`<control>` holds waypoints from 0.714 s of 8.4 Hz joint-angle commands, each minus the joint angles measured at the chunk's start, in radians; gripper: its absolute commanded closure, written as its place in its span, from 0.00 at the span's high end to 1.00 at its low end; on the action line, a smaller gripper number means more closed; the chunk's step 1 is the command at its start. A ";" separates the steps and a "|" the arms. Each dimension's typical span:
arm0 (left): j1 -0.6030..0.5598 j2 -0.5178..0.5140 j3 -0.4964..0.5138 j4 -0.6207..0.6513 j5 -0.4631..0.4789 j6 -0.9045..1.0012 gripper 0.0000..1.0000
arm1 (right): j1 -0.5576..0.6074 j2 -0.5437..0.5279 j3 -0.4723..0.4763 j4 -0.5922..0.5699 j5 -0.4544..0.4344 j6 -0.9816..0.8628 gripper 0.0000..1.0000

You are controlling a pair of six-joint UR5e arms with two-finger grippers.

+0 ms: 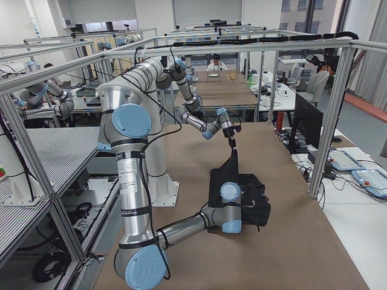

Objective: Fold clothes
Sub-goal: 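Lay the hem down near the collar with both grippers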

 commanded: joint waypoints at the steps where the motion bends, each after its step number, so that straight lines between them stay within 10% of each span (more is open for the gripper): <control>1: -0.019 -0.027 0.073 0.000 0.023 0.006 0.00 | 0.000 0.021 -0.122 0.003 -0.096 -0.072 0.00; 6: -0.071 -0.091 0.177 0.000 0.021 0.027 0.00 | 0.000 0.090 -0.227 -0.002 -0.191 -0.058 0.00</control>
